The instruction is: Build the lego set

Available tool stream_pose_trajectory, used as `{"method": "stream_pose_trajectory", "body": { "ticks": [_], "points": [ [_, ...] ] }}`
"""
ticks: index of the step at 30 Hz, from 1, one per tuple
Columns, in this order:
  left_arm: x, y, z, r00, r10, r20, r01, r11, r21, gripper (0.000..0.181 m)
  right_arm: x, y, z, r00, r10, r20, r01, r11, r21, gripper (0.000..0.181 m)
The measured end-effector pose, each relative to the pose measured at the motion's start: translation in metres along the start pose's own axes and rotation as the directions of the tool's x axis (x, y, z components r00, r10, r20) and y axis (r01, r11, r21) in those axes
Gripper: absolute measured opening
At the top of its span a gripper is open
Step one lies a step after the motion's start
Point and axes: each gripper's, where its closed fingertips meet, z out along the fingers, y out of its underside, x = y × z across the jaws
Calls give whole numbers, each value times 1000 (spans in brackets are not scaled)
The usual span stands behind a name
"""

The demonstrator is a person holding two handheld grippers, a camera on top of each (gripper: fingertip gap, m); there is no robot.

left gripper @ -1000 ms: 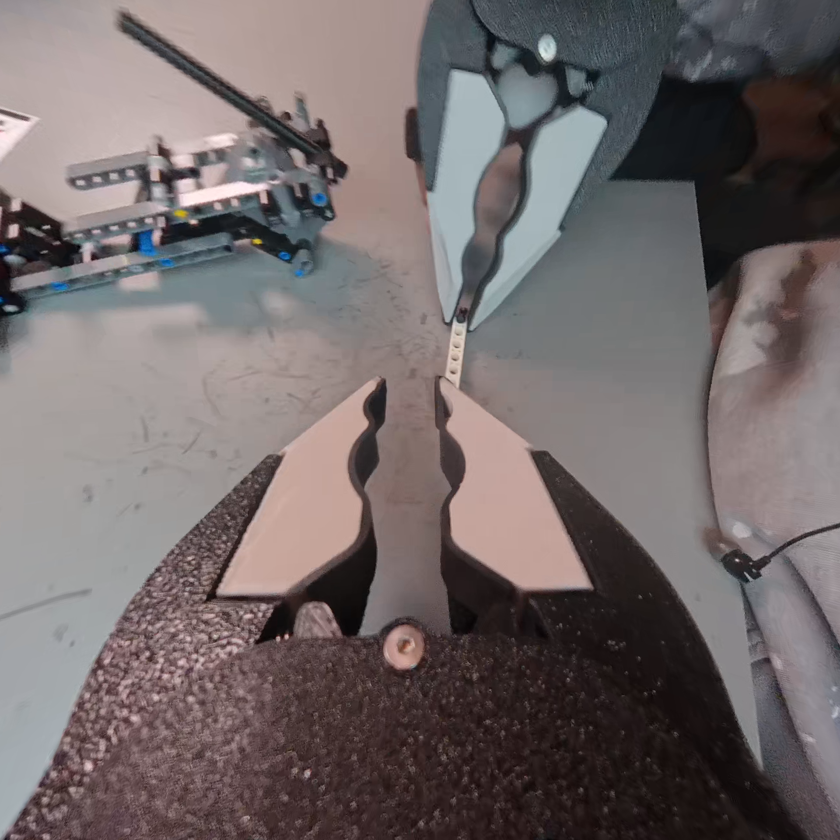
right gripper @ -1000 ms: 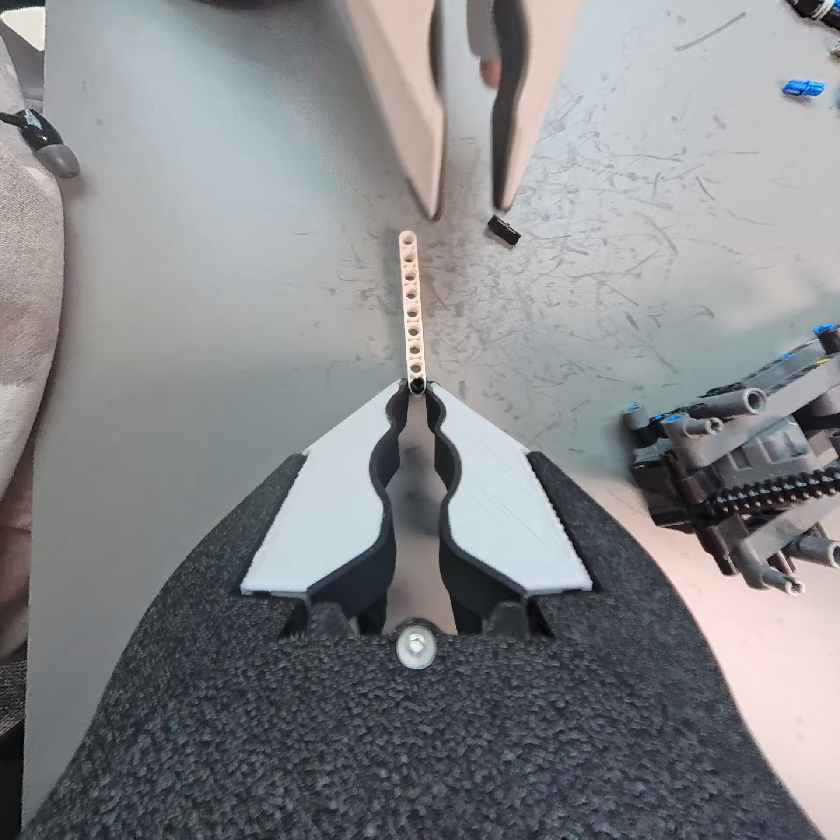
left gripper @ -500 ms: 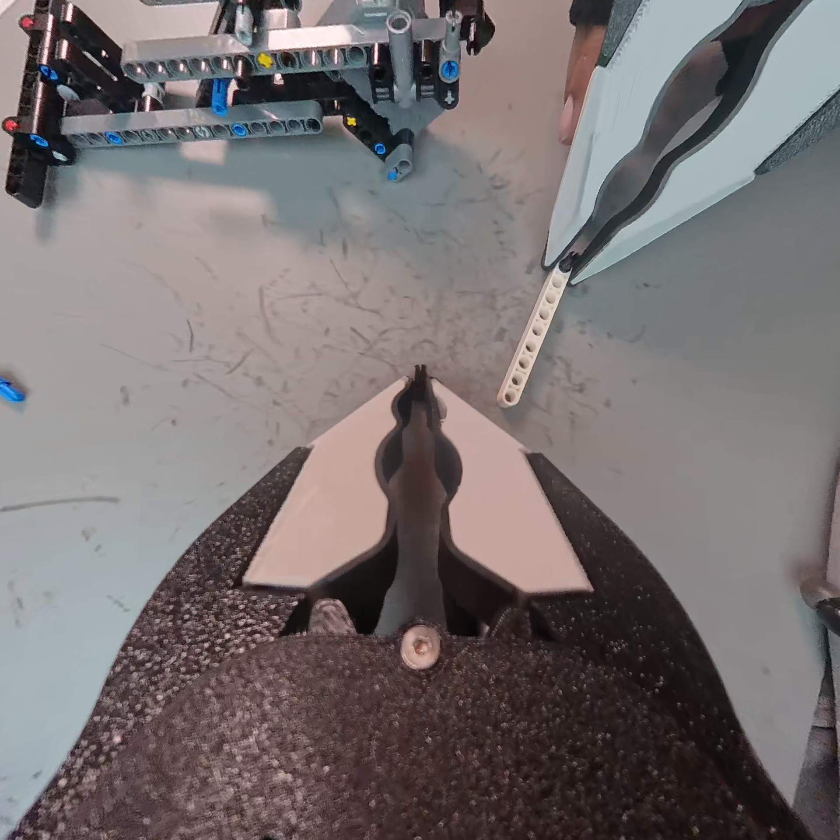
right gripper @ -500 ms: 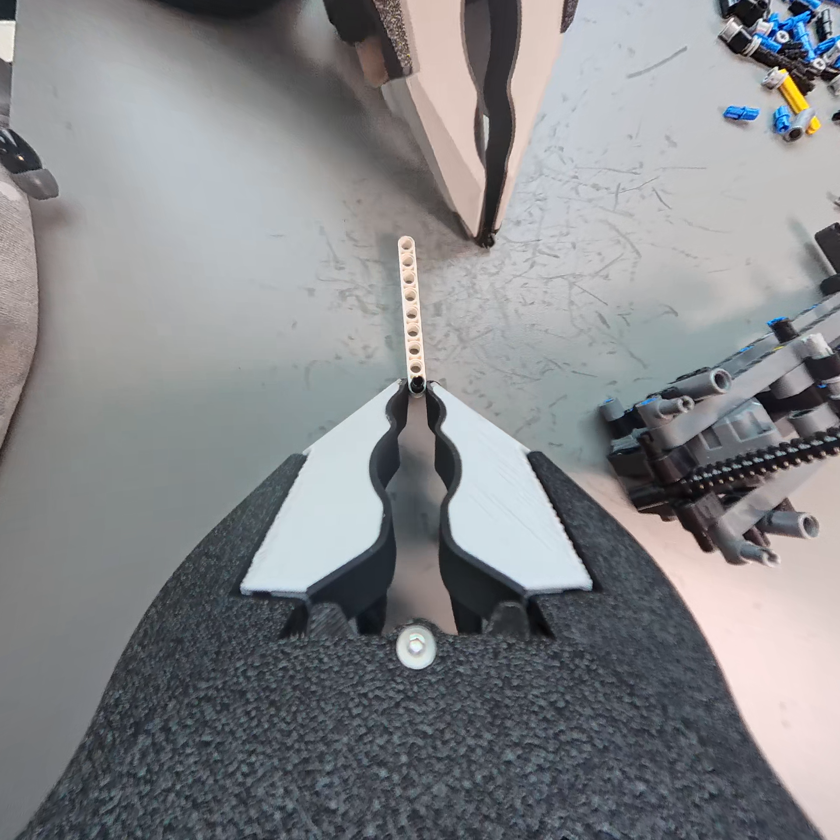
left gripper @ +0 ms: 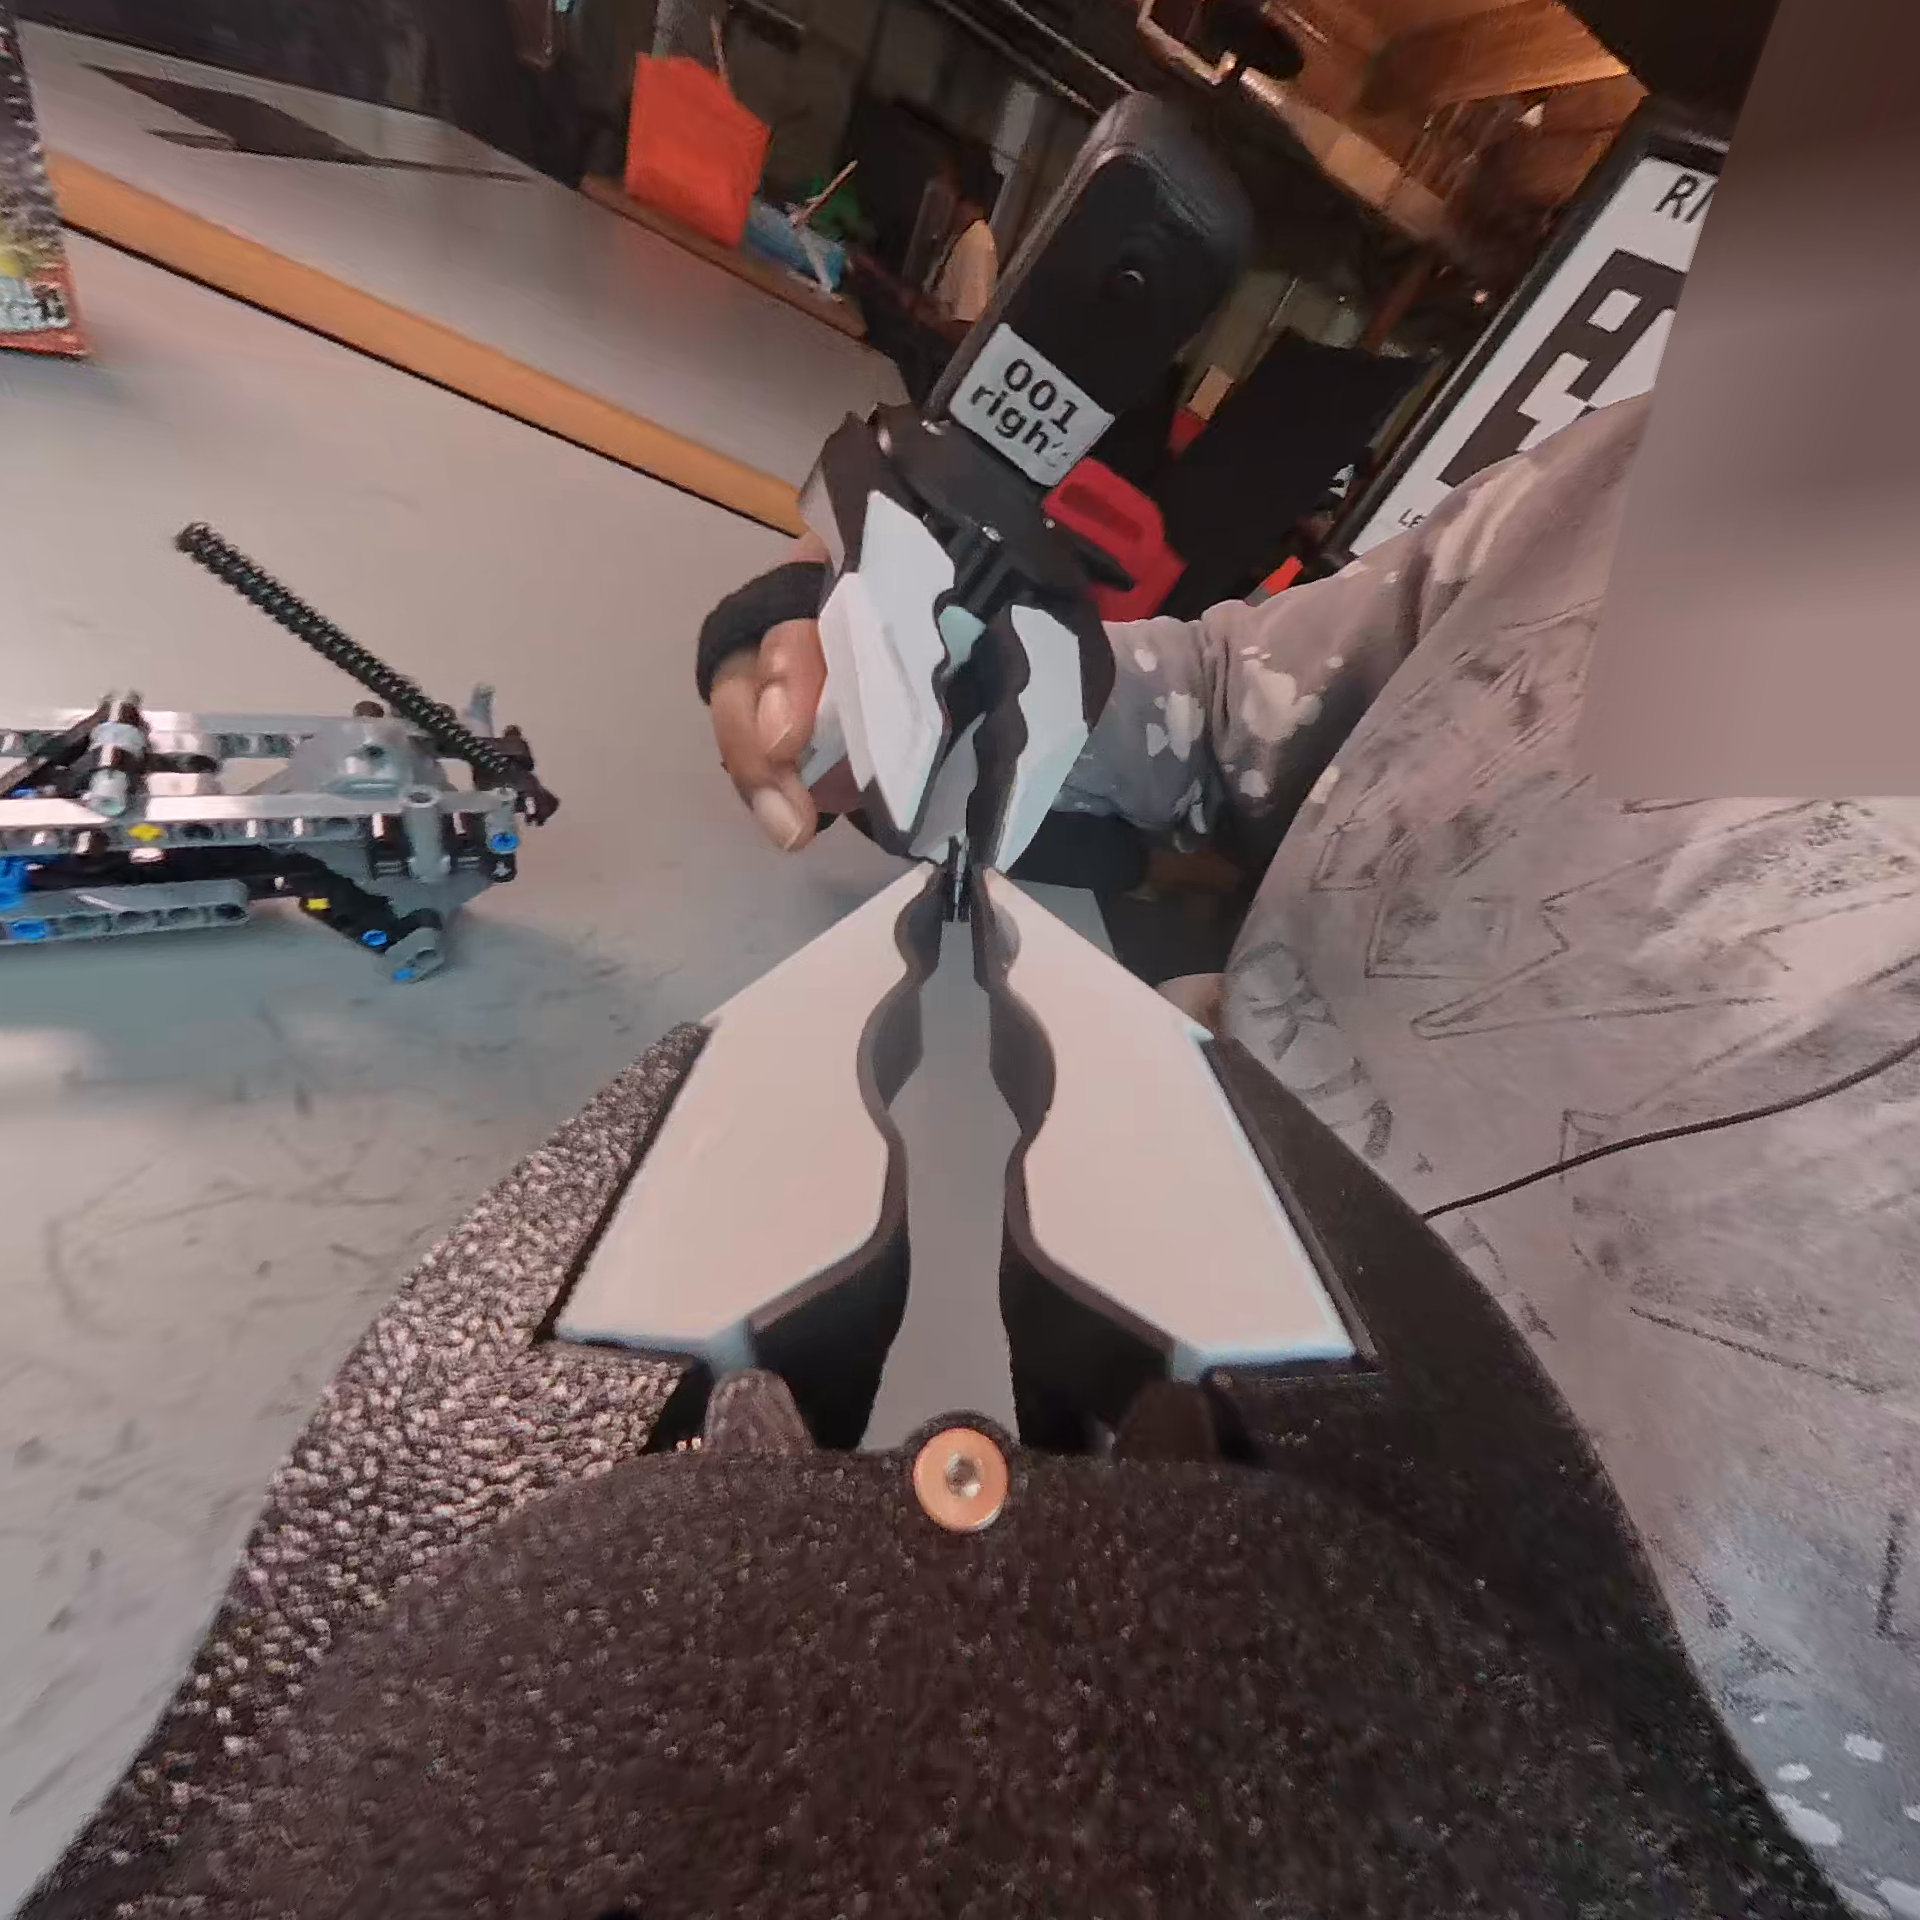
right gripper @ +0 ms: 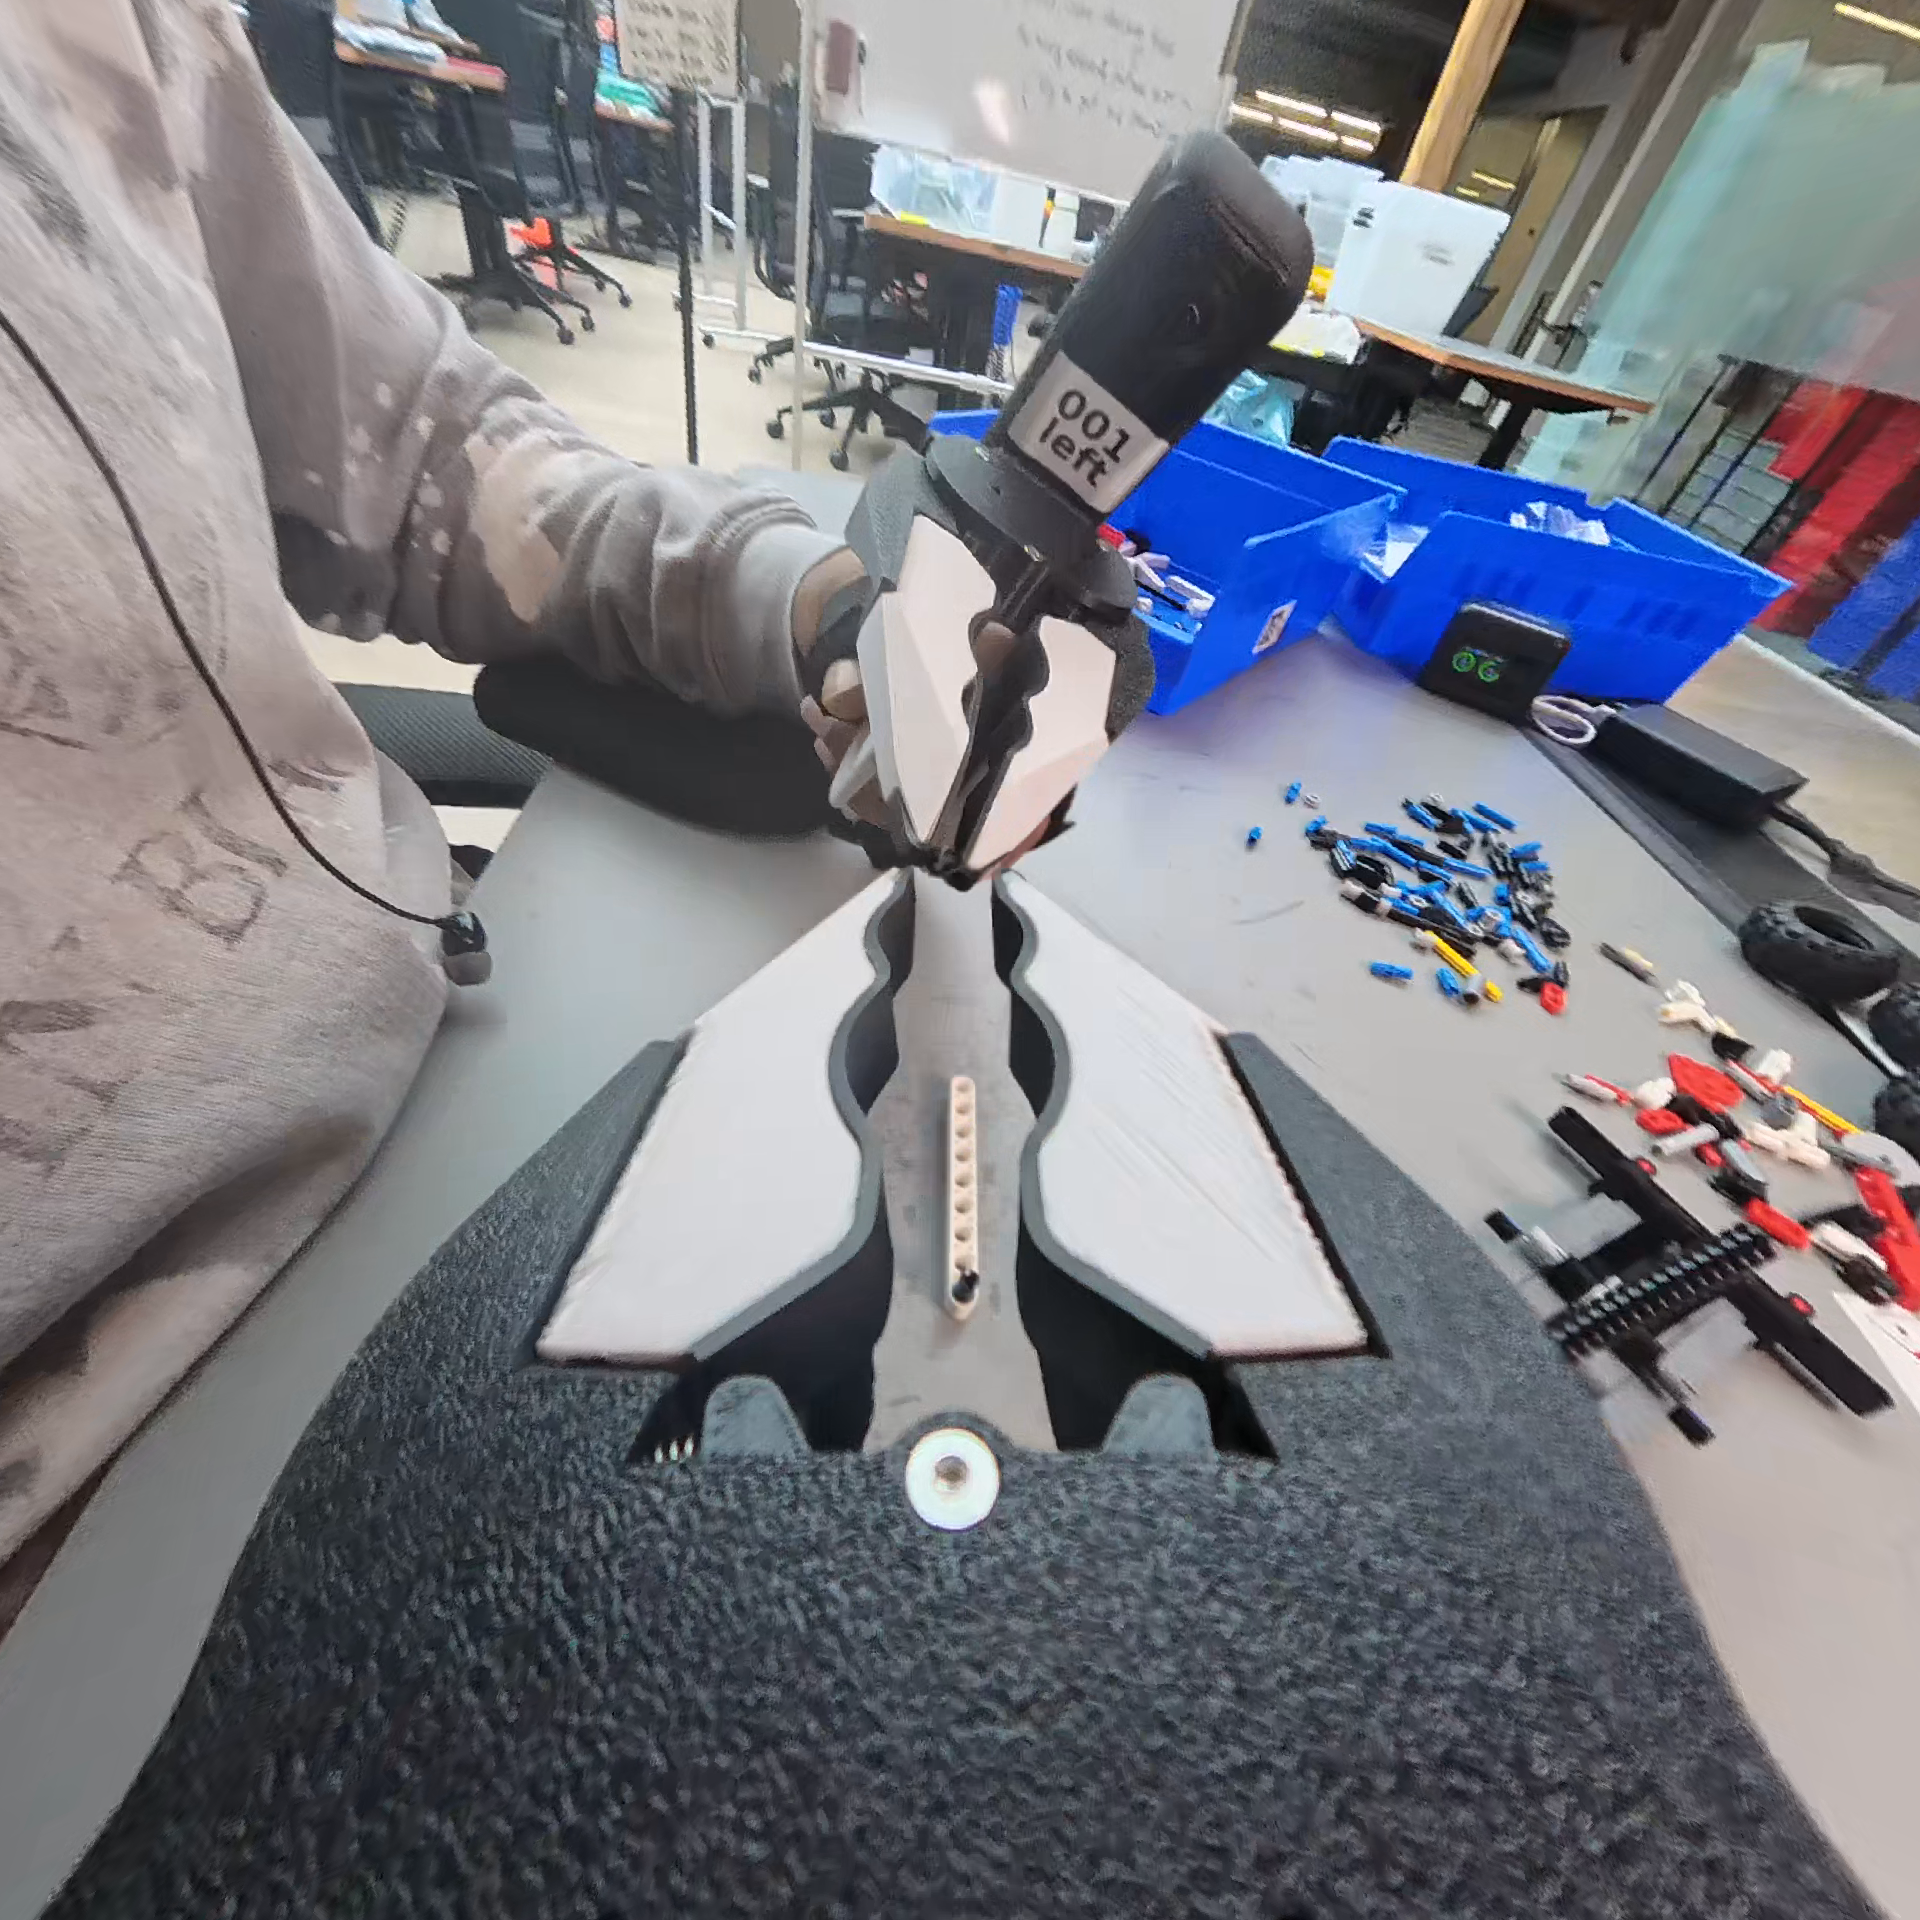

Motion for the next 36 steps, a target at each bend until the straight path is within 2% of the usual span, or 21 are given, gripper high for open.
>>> {"method": "stream_pose_trajectory", "body": {
  "ticks": [7,10,14,22,26,31,36],
  "points": [
    [21,9,4,992,-35,-119,29,998,-47,6,-25,-9,1,991,-78,104,76,997,23,10],
    [27,14,5,981,-86,-175,73,994,-81,6,-33,-5,3,979,-166,121,170,985,-29,10],
    [30,13,5,967,-136,-216,119,989,-89,6,-33,-6,2,975,-192,110,197,980,-33,7],
    [34,10,4,951,-157,-266,141,987,-80,6,-35,-11,-1,982,-101,160,100,995,18,4],
    [42,17,8,942,-154,-298,119,984,-133,6,-46,-11,-3,952,-8,306,7,1000,2,4],
    [52,19,14,913,-182,-364,125,977,-174,6,-51,-16,-6,872,93,480,-82,996,-45,4],
    [46,6,9,914,-181,-363,162,983,-82,6,-37,-23,-4,884,160,439,-183,983,11,4]
  ]
}}
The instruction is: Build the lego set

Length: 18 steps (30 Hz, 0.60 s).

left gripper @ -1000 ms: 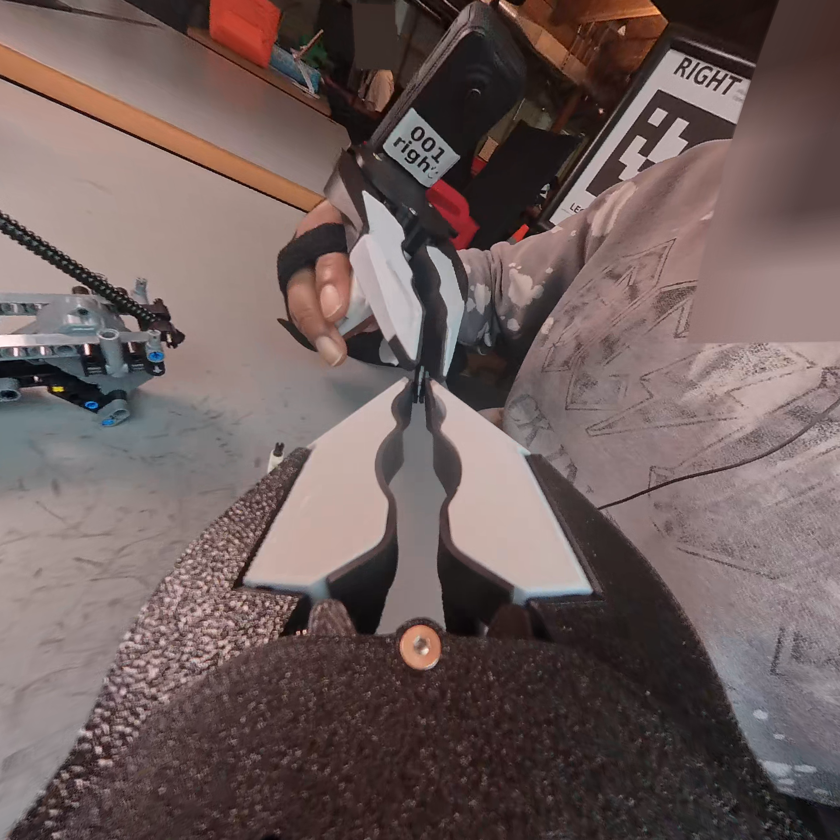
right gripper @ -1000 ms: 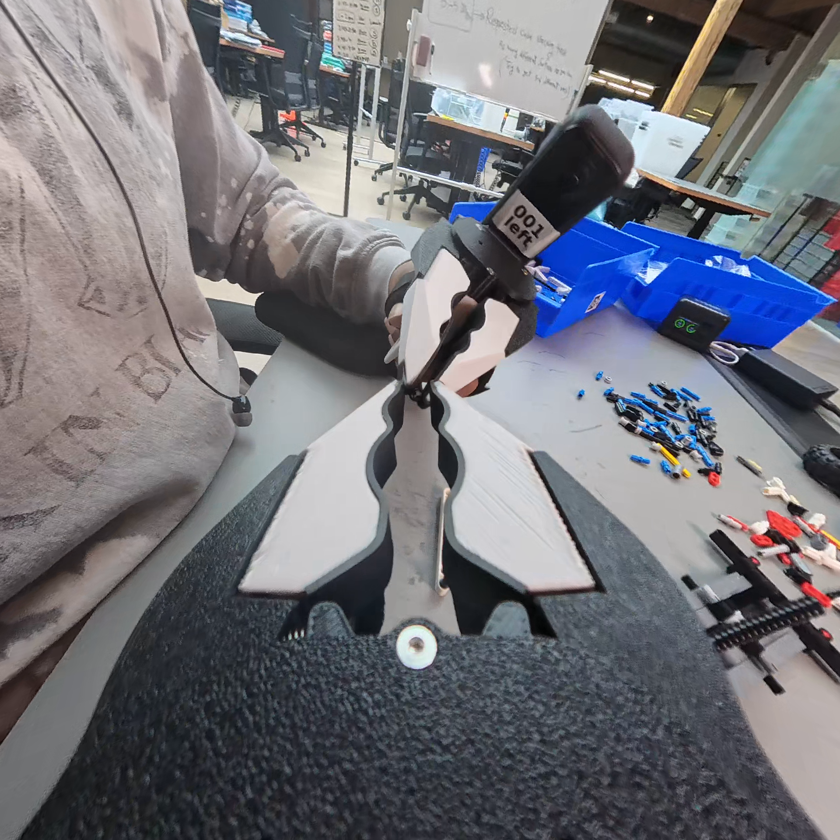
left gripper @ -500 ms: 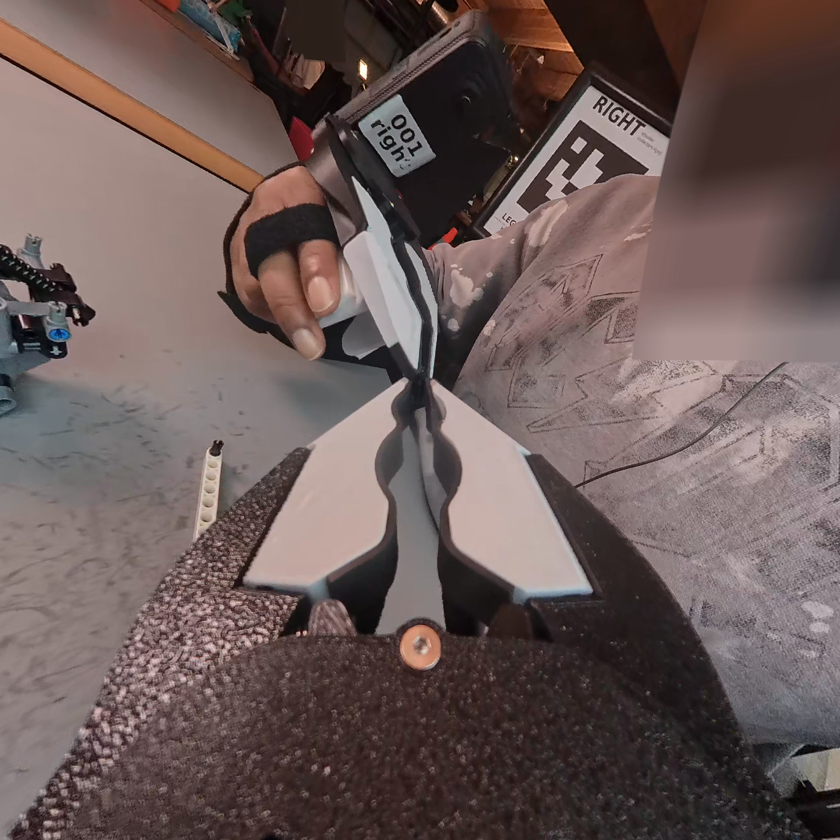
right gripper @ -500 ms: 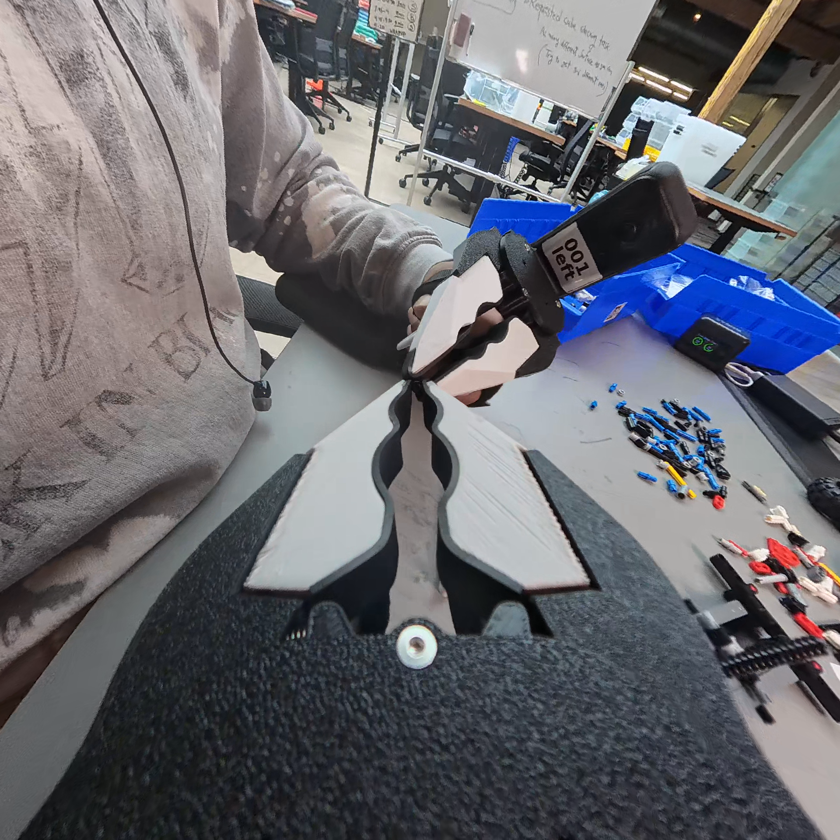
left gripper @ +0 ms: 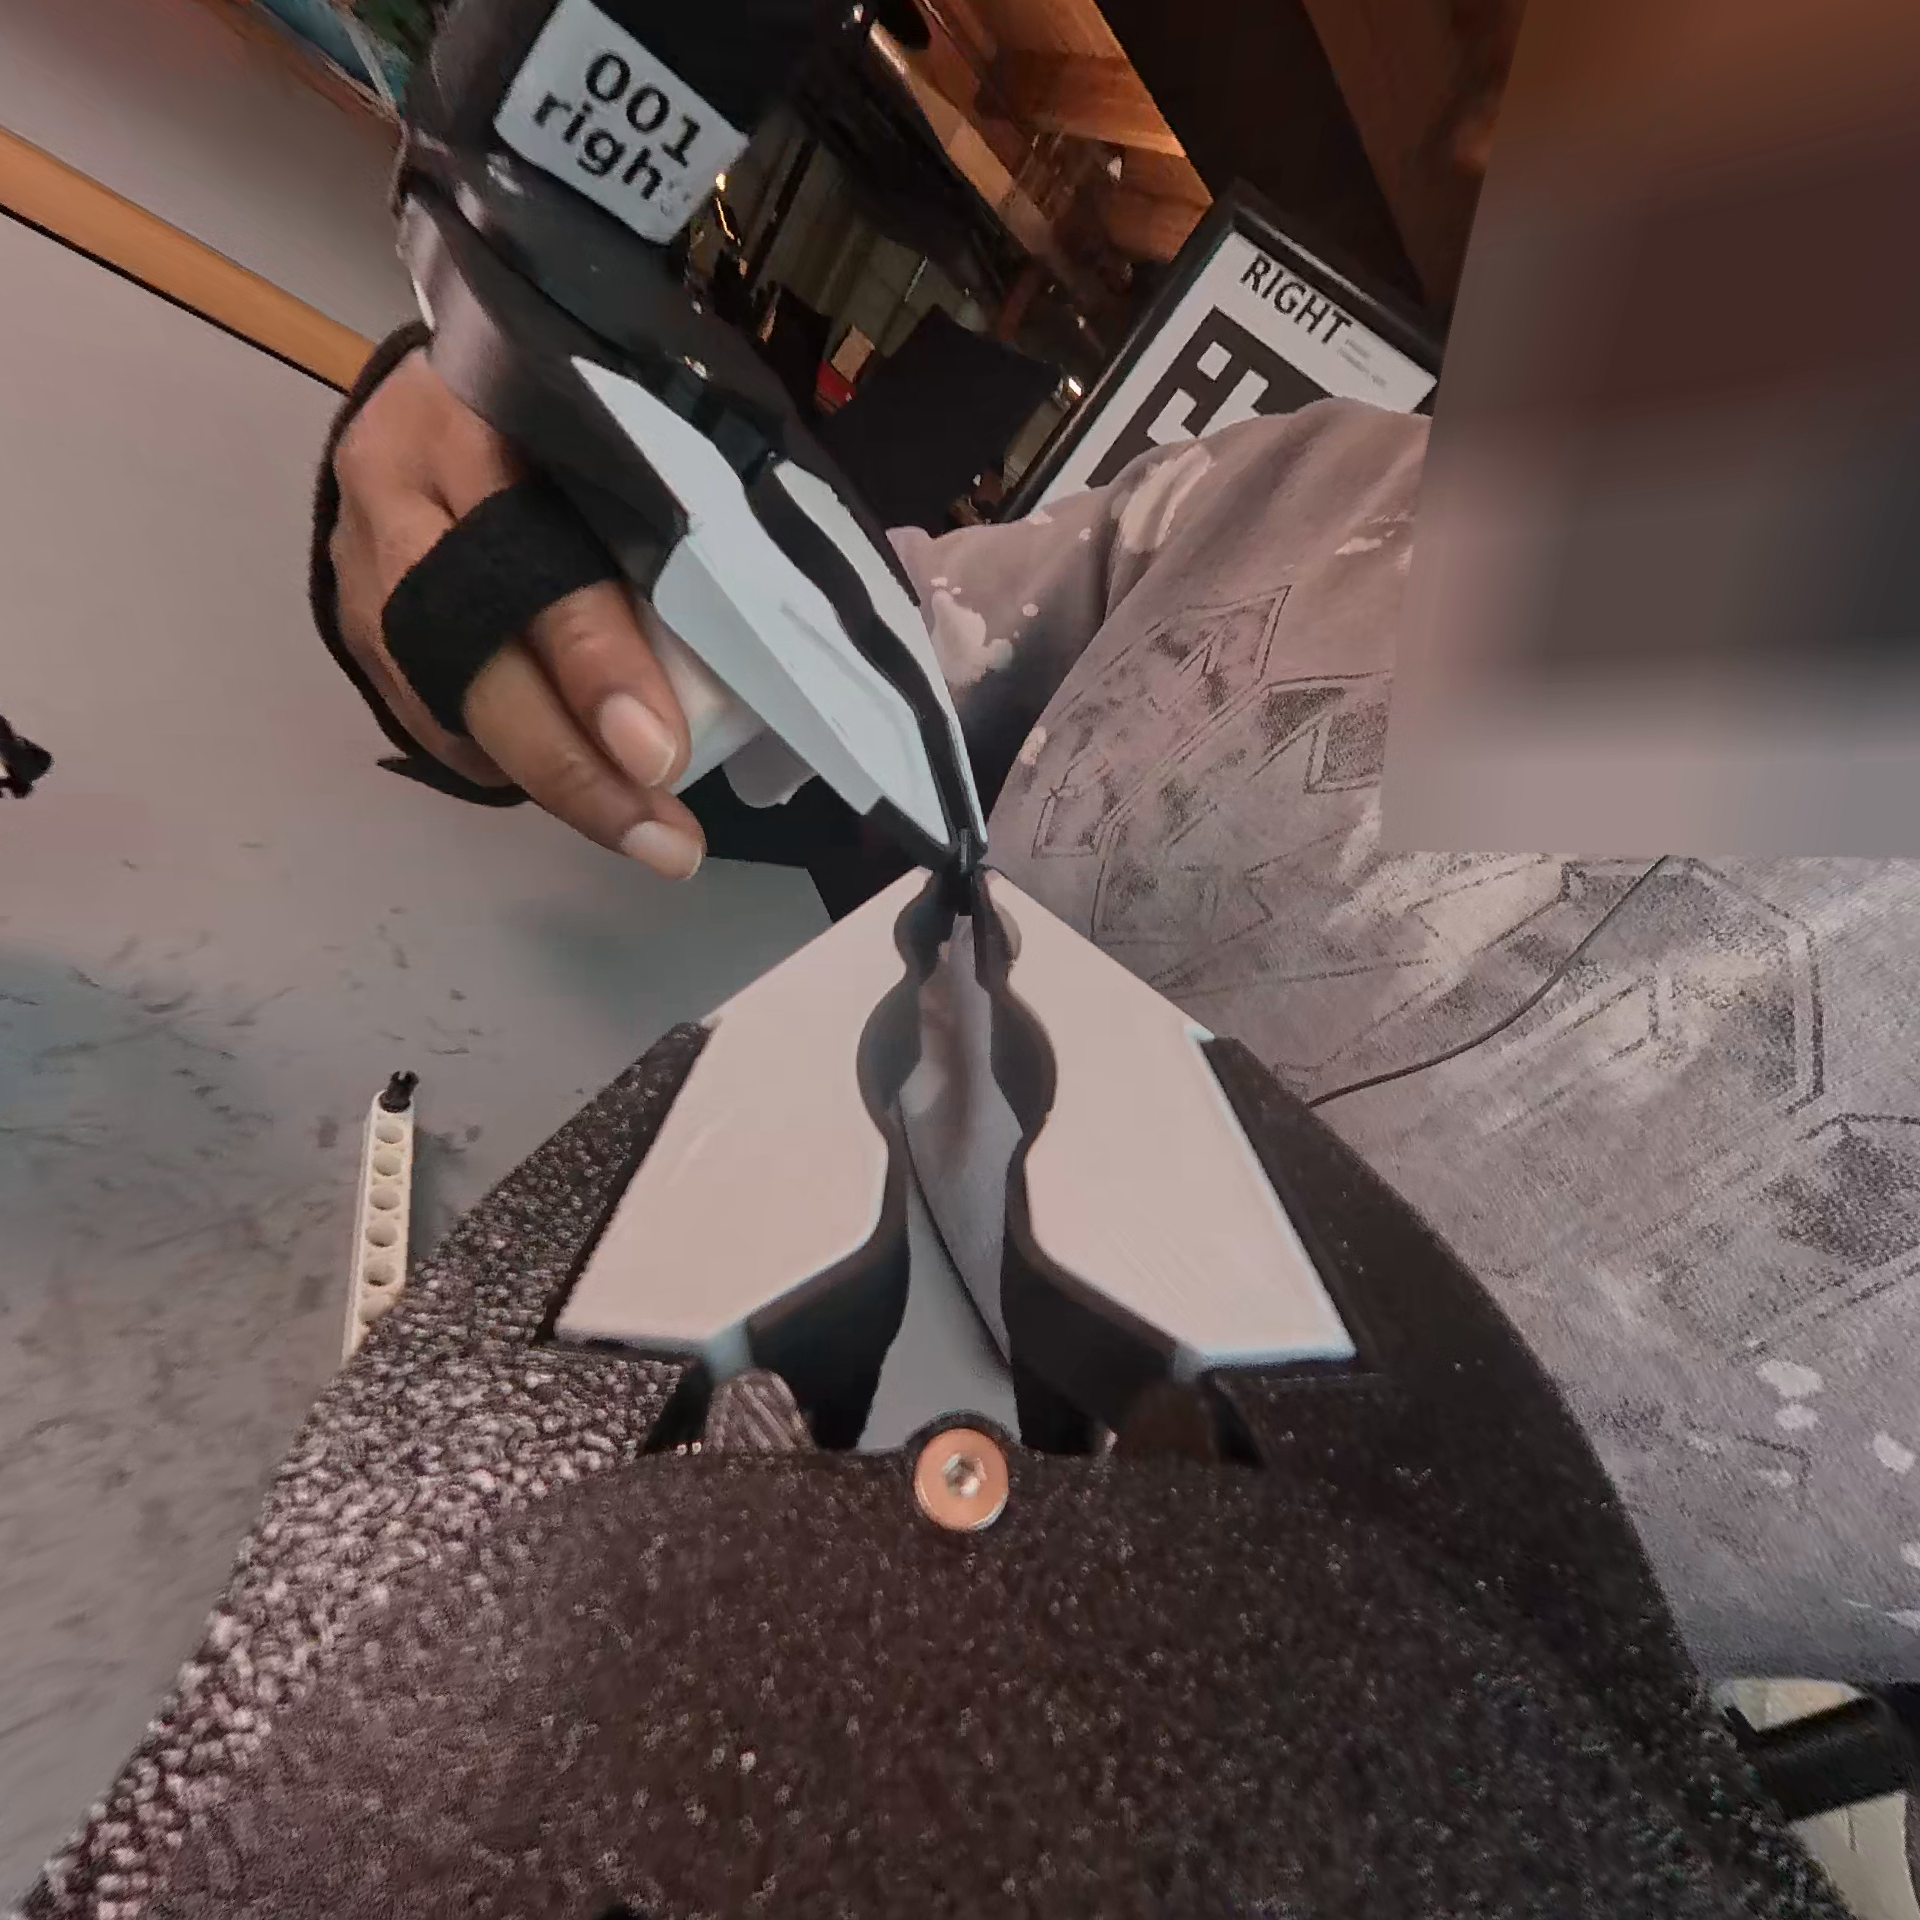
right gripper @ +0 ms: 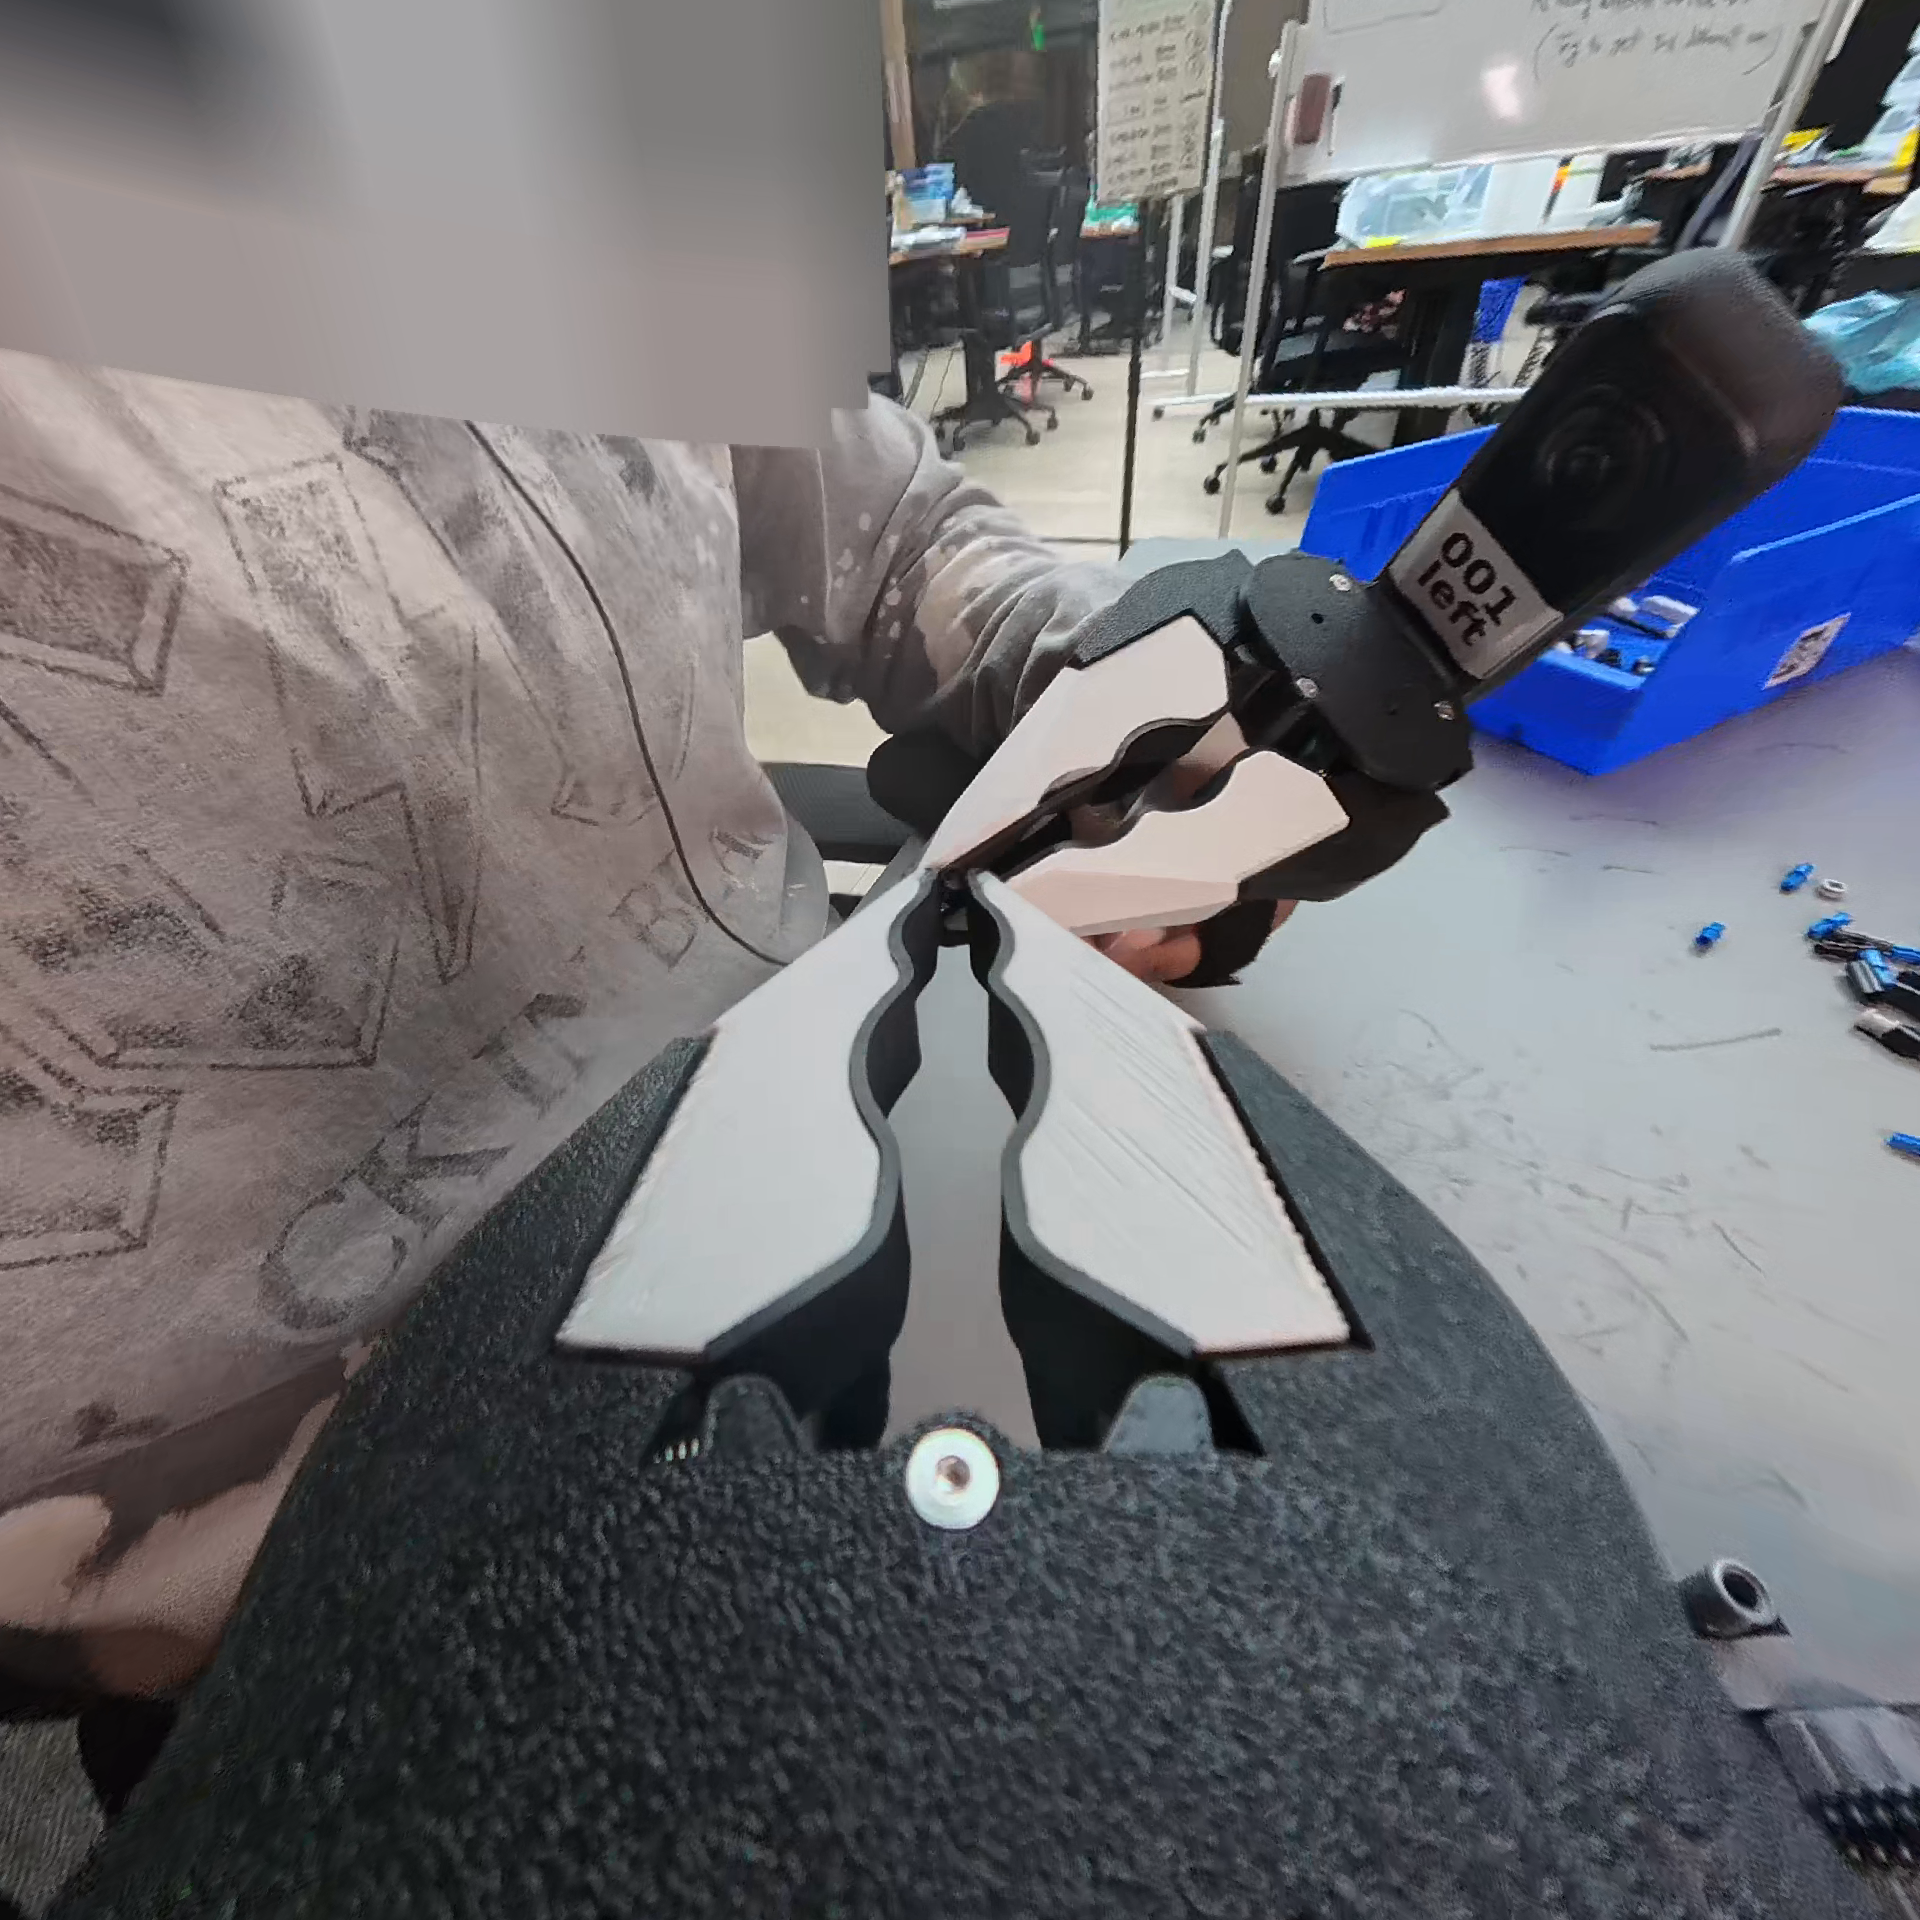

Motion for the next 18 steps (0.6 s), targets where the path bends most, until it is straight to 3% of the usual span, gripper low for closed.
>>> {"method": "stream_pose_trajectory", "body": {
  "ticks": [4,8,13,16,18],
  "points": [
    [-2,-18,-10,1000,15,14,-17,992,122,5,12,-8,-11,995,-6,-99,14,997,77,15],
    [0,-33,-21,1000,6,4,-7,974,228,6,25,-19,-16,956,-127,-265,151,986,71,17],
    [-8,-53,-35,996,-82,-23,85,914,397,5,43,-31,-11,772,-387,-505,401,912,-85,21],
    [-12,-63,-43,990,-133,-55,143,868,475,4,55,-36,-12,667,-446,-596,447,880,-158,21],
    [-13,-64,-43,988,-144,-54,152,860,487,5,59,-36,-11,637,-474,-608,459,867,-195,20]
  ]
}}
